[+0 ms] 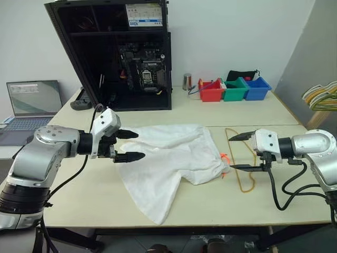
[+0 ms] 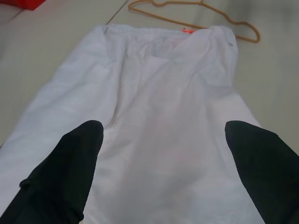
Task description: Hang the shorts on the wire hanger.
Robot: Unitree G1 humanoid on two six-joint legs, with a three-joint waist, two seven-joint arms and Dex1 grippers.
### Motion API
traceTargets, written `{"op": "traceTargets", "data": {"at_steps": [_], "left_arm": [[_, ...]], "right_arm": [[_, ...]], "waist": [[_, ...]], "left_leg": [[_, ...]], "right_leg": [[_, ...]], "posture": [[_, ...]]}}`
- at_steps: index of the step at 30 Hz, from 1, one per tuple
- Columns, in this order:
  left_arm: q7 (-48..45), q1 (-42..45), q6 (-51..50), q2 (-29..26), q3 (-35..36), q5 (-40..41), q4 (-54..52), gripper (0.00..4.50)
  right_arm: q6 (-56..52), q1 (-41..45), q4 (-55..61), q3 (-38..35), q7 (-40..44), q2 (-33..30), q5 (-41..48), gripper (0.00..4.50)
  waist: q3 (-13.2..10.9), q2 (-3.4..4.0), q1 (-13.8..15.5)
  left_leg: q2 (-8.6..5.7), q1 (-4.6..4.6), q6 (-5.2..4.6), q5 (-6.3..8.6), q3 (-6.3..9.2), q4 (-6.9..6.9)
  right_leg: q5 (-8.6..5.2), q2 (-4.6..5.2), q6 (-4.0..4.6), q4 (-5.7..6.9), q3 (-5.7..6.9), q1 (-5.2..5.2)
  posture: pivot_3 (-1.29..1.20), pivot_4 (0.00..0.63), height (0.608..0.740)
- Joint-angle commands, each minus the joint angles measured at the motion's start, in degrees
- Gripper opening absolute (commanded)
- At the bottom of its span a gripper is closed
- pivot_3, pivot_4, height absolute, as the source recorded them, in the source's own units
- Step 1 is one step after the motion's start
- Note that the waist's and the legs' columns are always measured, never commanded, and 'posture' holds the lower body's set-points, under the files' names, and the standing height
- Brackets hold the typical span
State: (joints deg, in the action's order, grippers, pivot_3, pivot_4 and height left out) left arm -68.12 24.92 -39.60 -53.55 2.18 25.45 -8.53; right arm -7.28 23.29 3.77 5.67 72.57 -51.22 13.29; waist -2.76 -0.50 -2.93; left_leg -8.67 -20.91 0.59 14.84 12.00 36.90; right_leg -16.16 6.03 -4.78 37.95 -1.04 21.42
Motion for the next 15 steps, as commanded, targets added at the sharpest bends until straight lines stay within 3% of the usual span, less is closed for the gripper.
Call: {"op": "traceTargets", "data": {"at_steps": [1,15], "left_arm": [[1.1,-0.9,-1.2,-0.3,3.2,2.5,-2.9,4.5],[4.5,-3.4,-1.0,0.6,2.6,3.5,-6.0,4.5]], "right_arm": [[-3.9,1.4,3.5,-1.9,0.2,-0.1,3.2,4.45],[-5.8,1.3,3.7,-1.5,0.0,-0.5,3.6,4.45]], "waist": [[0.0,0.0,0.2],[0.0,0.0,1.2]], "left_leg": [[0.04,0.0,0.03,0.02,-0.02,0.0],[0.42,0.01,0.18,0.11,-0.22,0.0]], "right_leg": [[0.02,-0.04,0.03,0.0,-0.01,0.0],[0.08,-0.42,0.16,-0.01,-0.17,0.02]], "posture": [[-0.05,0.0,0.74],[-0.05,0.0,0.74]]}}
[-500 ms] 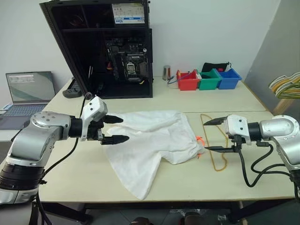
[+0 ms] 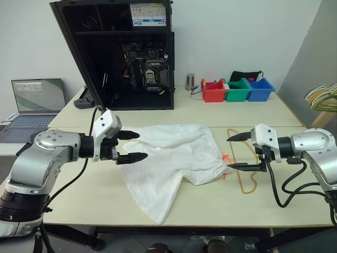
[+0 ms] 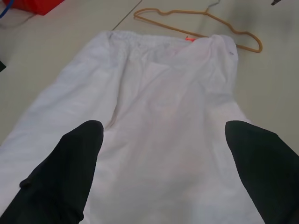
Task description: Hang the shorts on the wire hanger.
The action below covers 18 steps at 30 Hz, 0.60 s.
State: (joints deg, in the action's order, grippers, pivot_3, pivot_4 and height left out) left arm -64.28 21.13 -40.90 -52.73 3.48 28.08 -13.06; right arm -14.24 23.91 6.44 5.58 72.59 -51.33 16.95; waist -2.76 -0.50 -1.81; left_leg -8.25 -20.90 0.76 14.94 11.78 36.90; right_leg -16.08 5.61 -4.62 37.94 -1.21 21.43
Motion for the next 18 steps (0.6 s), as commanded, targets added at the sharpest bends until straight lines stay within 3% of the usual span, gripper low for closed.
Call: {"op": "traceTargets", "data": {"at_steps": [1,15,18], "left_arm": [[0.7,0.4,0.1,-0.1,1.3,1.1,-1.7,4.5],[1.0,-0.6,0.7,0.6,-0.3,1.1,-3.9,4.5],[2.2,-3.1,-1.1,1.8,-3.1,1.6,-8.6,4.5]], "right_arm": [[1.5,0.6,0.9,-1.4,0.1,-0.5,-0.2,4.45],[3.3,0.2,0.4,-1.1,0.9,-1.4,-1.1,4.45],[11.8,0.1,-1.4,2.5,0.9,0.1,-6.0,4.45]], "waist": [[0.0,0.0,0.1],[0.0,0.0,0.0],[0.0,0.0,0.0]], "left_leg": [[0.0,0.0,0.0,0.0,0.0,0.0],[0.02,0.0,0.0,0.01,-0.08,0.0],[0.02,0.0,0.0,0.01,-0.12,0.0]], "right_leg": [[0.0,0.0,0.0,0.0,0.0,0.0],[-0.01,-0.01,-0.02,-0.01,-0.04,-0.01],[-0.01,-0.01,-0.01,-0.02,-0.09,-0.01]], "posture": [[-0.05,0.0,0.74],[-0.07,0.0,0.74],[-0.08,0.0,0.74]]}}
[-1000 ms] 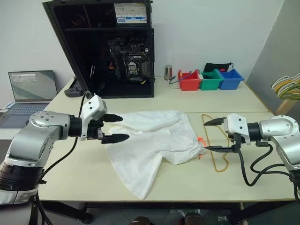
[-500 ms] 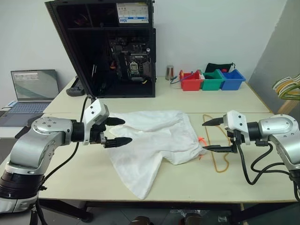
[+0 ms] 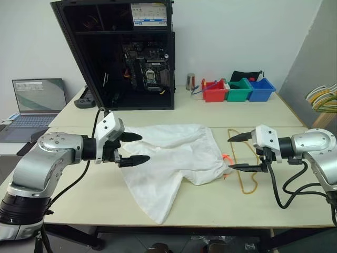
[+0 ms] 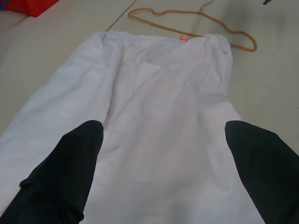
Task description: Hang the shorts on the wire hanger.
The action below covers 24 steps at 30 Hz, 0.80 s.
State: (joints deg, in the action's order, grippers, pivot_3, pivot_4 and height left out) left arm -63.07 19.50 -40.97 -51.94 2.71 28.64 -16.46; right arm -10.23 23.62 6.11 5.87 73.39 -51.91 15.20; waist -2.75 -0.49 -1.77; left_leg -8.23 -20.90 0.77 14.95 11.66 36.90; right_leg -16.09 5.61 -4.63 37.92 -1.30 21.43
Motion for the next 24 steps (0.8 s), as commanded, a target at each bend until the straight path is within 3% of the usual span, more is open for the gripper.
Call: {"op": "traceTargets", "data": {"at_steps": [1,5,8,11,15,21,24], "left_arm": [[1.1,-2.4,-0.3,1.2,-3.6,0.2,-6.2,4.5],[2.4,-4.6,1.3,2.6,-7.1,-1.9,-7.1,4.5],[5.9,-6.9,4.5,6.1,-14.7,-7.4,-7.2,4.5],[8.9,-7.3,6.7,9.9,-21.2,-13.0,-4.9,4.5],[11.3,-6.9,7.7,13.0,-24.6,-16.7,-0.2,4.5],[9.9,-8.4,12.0,10.1,-27.6,-22.4,0.5,4.5],[7.7,-9.6,11.5,7.6,-26.2,-21.3,-0.6,3.73]], "right_arm": [[10.4,0.6,-2.1,3.5,0.2,1.4,-5.9,4.45],[15.4,2.4,-6.1,6.9,0.2,4.1,-9.3,4.45],[21.2,5.0,-12.0,10.9,0.0,7.3,-13.7,4.45],[24.9,7.1,-16.6,13.3,-1.0,10.0,-16.9,4.45],[31.7,9.2,-22.2,15.5,-2.4,10.6,-21.4,4.45],[38.5,11.4,-28.9,16.8,-4.3,11.0,-24.9,4.45],[41.3,12.5,-31.7,17.4,-5.7,11.8,-26.5,3.62]], "waist": [[0.0,-0.02,0.0],[0.0,-0.02,-0.1],[0.0,0.01,-0.2],[0.0,-0.05,-0.1],[0.0,-0.08,-0.1],[0.1,-0.06,-0.2],[0.1,-0.04,-0.6]], "left_leg": [[0.01,0.03,0.01,0.0,-0.05,0.0],[0.06,0.05,0.01,0.01,-0.25,0.0],[0.2,0.18,0.01,0.01,-0.67,-0.02],[0.25,0.25,-0.09,0.07,-0.97,0.01],[0.25,0.21,-0.09,0.08,-0.97,0.02],[0.5,0.27,-0.02,0.13,-1.14,0.02],[0.77,0.29,0.08,0.18,-1.21,-0.01]], "right_leg": [[0.0,0.0,0.0,-0.01,-0.02,0.0],[0.0,-0.02,0.0,0.02,-0.15,-0.01],[0.03,-0.34,-0.03,0.05,-0.63,0.0],[0.24,-0.44,0.11,0.0,-0.93,-0.01],[0.27,-0.49,0.13,-0.01,-0.96,0.08],[0.35,-0.61,0.26,-0.02,-1.05,0.12],[0.45,-0.8,0.45,-0.02,-1.07,0.2]], "posture": [[-0.08,0.0,0.74],[-0.08,0.0,0.74],[-0.08,0.0,0.74],[-0.08,0.0,0.74],[-0.08,0.0,0.74],[-0.08,0.0,0.74],[-0.08,0.0,0.74]]}}
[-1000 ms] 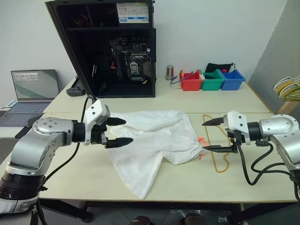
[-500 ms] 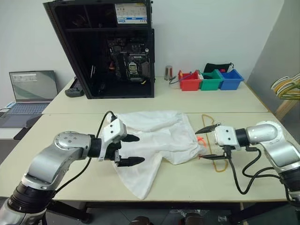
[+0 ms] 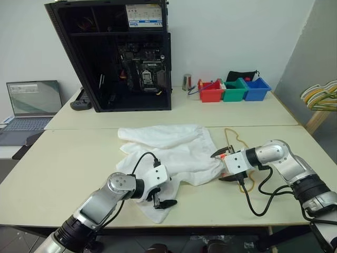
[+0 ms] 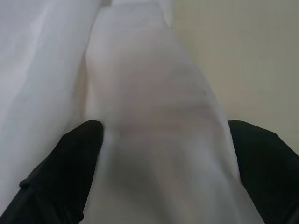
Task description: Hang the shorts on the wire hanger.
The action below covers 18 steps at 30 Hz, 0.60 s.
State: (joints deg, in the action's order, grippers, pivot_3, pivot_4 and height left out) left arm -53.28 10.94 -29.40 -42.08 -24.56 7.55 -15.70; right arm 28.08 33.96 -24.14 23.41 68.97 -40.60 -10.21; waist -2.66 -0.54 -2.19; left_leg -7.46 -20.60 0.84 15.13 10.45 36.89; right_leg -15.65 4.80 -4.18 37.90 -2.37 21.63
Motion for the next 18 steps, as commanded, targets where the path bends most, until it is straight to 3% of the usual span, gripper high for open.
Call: {"op": "traceTargets", "data": {"at_steps": [1,9,15,18], "left_arm": [[-2.1,-1.0,0.4,-2.4,1.3,-0.3,-0.9,3.66],[-2.2,1.3,3.0,-2.0,2.3,-1.5,3.2,2.01],[-4.8,-0.4,5.4,-5.9,5.1,-0.5,2.2,0.74],[-8.1,-3.3,7.4,-9.9,7.4,1.1,-0.5,0.02]], "right_arm": [[3.0,2.4,-2.0,-0.2,-1.5,0.9,-0.9,3.53],[3.0,1.6,-1.0,-0.5,-0.3,1.7,0.8,1.63],[1.0,-3.2,5.6,-1.1,2.7,-1.2,3.9,0.17],[-1.9,-6.5,10.9,-1.9,3.7,-3.5,5.8,0.0]], "waist": [[0.0,0.02,-0.2],[0.0,0.02,-0.5],[0.0,0.03,-0.6],[0.0,0.03,-0.6]], "left_leg": [[0.04,0.01,0.01,0.0,0.01,-0.02],[0.17,0.06,0.01,0.01,0.07,-0.01],[0.21,0.04,0.04,0.03,0.11,-0.01],[0.24,0.03,0.1,0.07,0.09,-0.02]], "right_leg": [[0.01,-0.07,0.04,0.02,-0.01,0.03],[0.06,-0.48,0.11,0.05,-0.08,0.0],[0.06,-0.51,0.13,0.06,-0.1,0.06],[0.06,-0.5,0.13,0.07,-0.17,0.11]], "posture": [[-0.07,0.0,0.74],[-0.07,0.0,0.74],[-0.07,0.0,0.74],[-0.06,0.0,0.74]]}}
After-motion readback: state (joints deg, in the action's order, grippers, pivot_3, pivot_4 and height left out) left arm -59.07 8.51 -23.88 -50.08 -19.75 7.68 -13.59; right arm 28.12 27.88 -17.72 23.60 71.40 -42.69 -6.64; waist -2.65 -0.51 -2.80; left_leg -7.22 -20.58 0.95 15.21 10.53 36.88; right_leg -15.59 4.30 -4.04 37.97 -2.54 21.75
